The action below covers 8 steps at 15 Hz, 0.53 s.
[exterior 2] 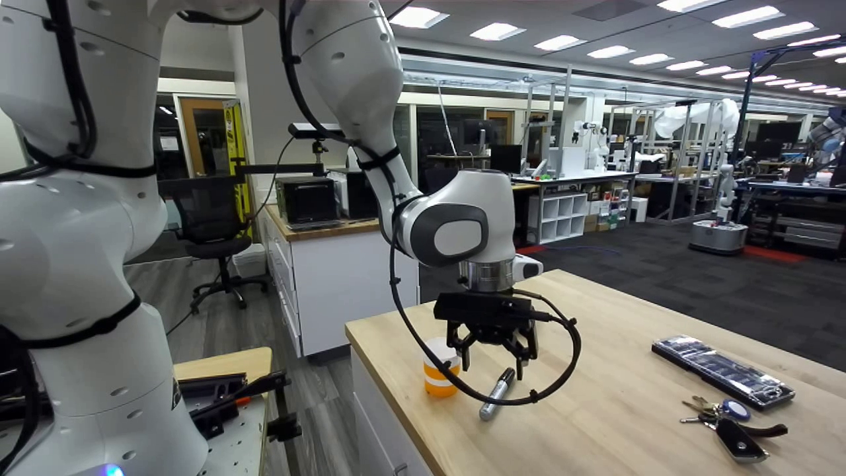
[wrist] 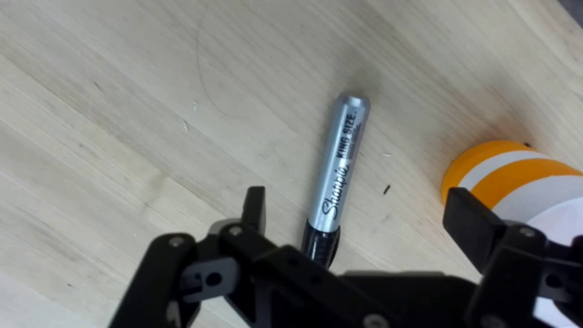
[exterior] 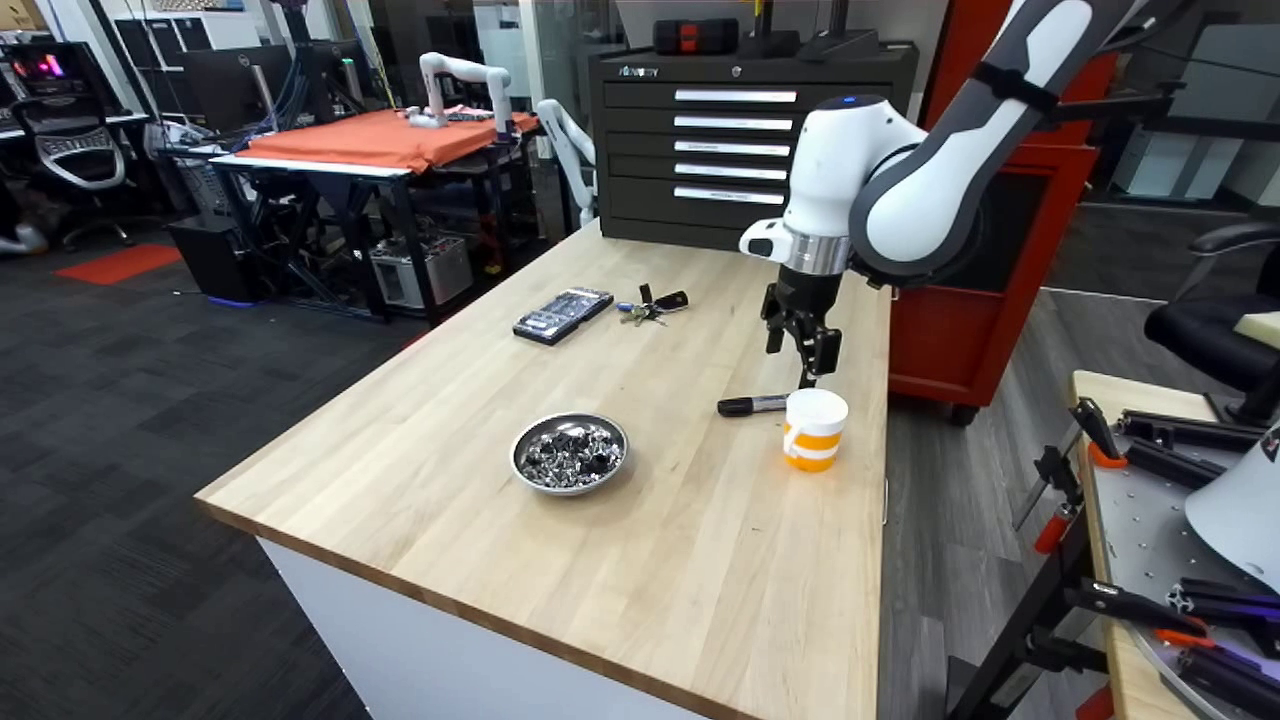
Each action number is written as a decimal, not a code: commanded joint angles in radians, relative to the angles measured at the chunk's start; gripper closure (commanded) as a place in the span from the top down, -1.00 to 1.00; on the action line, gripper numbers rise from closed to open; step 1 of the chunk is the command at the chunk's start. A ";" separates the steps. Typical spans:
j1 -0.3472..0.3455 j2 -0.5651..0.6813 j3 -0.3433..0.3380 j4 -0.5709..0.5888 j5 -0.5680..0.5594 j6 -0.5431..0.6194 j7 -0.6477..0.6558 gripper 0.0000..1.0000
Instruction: Get the marker and put it in the white and orange cup
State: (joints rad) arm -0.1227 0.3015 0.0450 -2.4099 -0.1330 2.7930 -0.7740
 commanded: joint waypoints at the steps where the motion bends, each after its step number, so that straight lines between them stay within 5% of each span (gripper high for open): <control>1: -0.026 0.011 -0.022 0.008 -0.010 0.013 0.001 1.00; 8: -0.073 0.062 0.020 0.021 0.057 0.022 -0.029 1.00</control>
State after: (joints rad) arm -0.1593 0.3321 0.0308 -2.4047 -0.1104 2.7931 -0.7740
